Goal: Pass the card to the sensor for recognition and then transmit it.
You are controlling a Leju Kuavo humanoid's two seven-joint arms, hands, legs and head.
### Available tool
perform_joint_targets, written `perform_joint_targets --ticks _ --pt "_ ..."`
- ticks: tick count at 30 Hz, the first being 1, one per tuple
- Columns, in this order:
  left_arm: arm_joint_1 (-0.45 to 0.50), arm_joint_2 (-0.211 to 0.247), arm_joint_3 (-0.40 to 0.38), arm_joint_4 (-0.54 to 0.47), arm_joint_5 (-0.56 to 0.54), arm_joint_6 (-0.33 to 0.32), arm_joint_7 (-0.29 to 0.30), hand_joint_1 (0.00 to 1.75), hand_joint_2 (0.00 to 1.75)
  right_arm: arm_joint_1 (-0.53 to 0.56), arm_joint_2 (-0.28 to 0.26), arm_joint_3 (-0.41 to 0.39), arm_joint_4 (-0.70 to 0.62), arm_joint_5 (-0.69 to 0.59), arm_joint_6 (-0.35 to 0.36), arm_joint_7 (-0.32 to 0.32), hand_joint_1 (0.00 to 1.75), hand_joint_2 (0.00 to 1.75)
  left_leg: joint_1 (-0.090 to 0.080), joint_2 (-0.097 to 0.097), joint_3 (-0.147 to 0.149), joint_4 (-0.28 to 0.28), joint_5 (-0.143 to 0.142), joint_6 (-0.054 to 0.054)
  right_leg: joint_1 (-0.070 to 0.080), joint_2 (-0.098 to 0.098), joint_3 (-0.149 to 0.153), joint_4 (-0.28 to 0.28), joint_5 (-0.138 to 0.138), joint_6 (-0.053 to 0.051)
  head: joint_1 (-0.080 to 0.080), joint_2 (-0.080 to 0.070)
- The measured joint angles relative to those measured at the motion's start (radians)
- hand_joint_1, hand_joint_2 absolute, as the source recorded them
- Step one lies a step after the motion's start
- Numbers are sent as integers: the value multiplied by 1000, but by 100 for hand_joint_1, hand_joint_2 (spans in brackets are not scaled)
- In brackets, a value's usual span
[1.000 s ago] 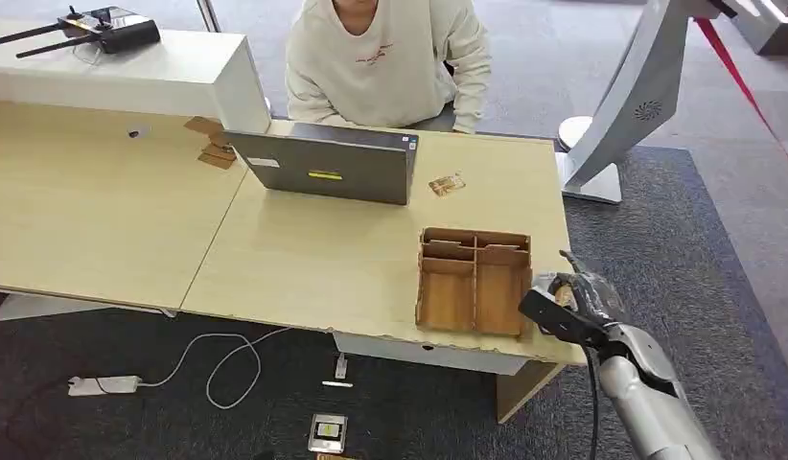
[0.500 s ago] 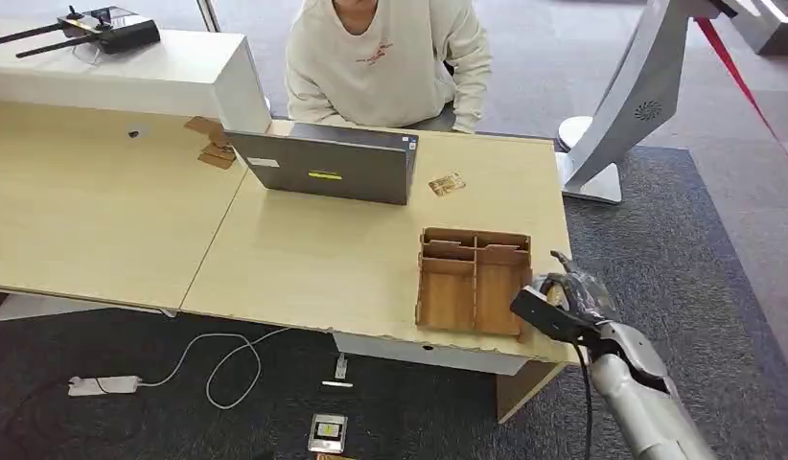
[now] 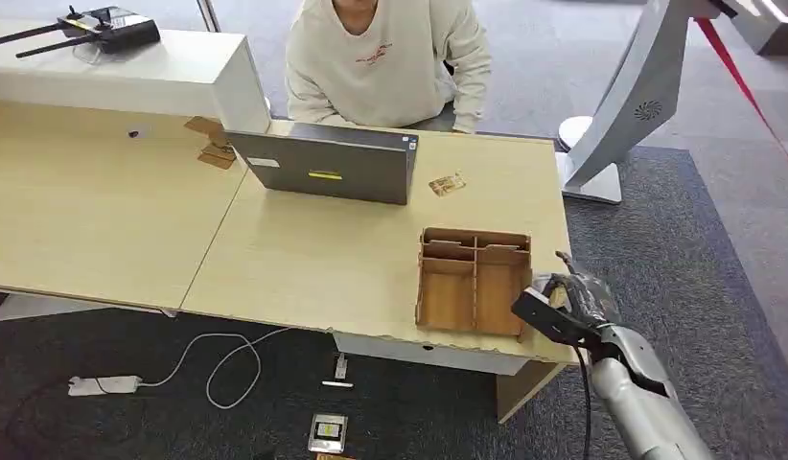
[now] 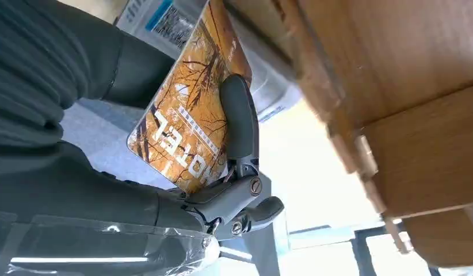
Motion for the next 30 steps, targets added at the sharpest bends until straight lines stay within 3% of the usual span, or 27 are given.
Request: perform_joint_targets --ticks 13,30 --pt "0 0 0 0 0 8 2 0 0 -4 -58 -9 15 5 -36 -5 175 175 0 0 0 0 0 0 0 0 0 0 0 0 0 0" --pt "0 0 0 0 13 19 -2 0 0 -5 -70 -10 52 25 -55 -8 175 175 0 0 0 0 0 0 0 0 0 0 0 0 0 0"
